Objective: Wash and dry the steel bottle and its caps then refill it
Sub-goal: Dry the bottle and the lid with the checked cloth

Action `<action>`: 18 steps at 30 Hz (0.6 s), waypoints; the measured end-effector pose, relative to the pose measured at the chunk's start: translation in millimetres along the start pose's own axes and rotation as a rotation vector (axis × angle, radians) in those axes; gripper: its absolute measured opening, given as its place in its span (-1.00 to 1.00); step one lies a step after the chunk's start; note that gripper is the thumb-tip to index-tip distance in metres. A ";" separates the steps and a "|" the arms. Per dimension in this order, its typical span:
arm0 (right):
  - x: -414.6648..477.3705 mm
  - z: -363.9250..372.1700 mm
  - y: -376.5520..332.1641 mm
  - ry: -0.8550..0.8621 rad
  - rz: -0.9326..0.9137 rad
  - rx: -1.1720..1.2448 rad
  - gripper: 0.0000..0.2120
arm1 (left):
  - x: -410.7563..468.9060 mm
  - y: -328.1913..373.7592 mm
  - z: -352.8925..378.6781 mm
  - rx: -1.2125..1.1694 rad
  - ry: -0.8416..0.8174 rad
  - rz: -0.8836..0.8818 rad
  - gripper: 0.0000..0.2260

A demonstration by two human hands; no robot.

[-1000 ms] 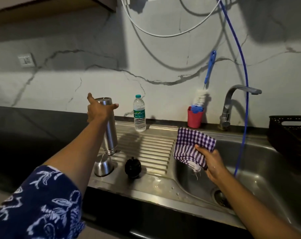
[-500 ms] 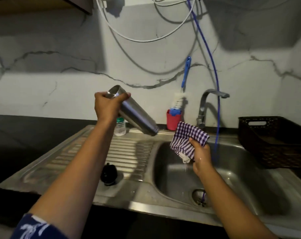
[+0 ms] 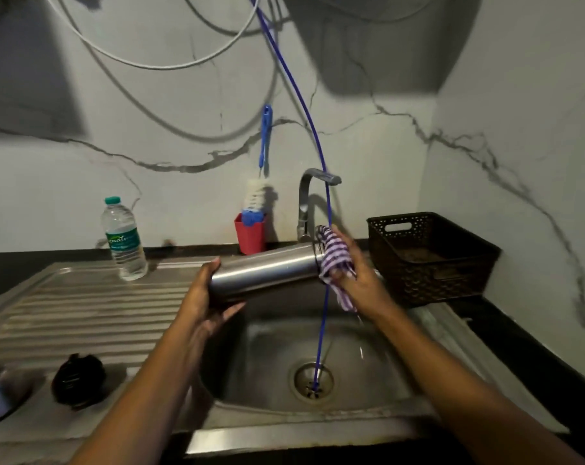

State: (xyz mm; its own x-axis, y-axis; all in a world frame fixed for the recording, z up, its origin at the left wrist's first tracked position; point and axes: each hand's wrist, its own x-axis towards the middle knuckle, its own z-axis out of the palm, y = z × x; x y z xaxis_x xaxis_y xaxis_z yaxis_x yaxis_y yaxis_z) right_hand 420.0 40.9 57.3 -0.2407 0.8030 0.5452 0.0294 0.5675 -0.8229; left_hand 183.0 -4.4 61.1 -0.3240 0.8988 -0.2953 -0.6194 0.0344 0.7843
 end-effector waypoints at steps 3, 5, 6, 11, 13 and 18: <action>2.3 -4.6 8.9 -0.018 -0.221 -0.337 -0.46 | 4.8 -6.7 -3.6 0.076 -0.005 -0.057 -0.79; 2.4 0.9 17.4 0.055 -0.240 -0.305 -0.54 | 9.1 -9.0 -4.7 0.076 -0.001 0.011 -0.85; 3.2 5.1 20.1 0.120 -0.192 -0.229 -0.62 | 12.1 -10.4 -5.0 0.072 -0.015 0.069 -0.88; 23.3 0.9 28.4 0.347 0.393 0.166 -0.88 | 17.7 -30.3 -6.1 0.161 -0.190 0.371 -0.43; 22.0 -3.9 32.4 0.373 0.400 0.089 -0.80 | 20.4 -34.9 -3.3 0.190 -0.188 0.335 -0.31; -2.0 -9.7 27.8 0.296 -0.198 -0.300 -0.56 | 30.6 -34.8 -4.0 0.192 -0.065 0.013 -0.63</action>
State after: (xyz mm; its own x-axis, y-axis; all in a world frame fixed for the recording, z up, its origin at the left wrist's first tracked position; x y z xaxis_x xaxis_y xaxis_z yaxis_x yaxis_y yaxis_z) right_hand 430.7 56.8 34.9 0.0157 0.6668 0.7451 0.3011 0.7074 -0.6395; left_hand 191.8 20.2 22.5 -0.2797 0.9260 -0.2536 -0.4660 0.1000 0.8791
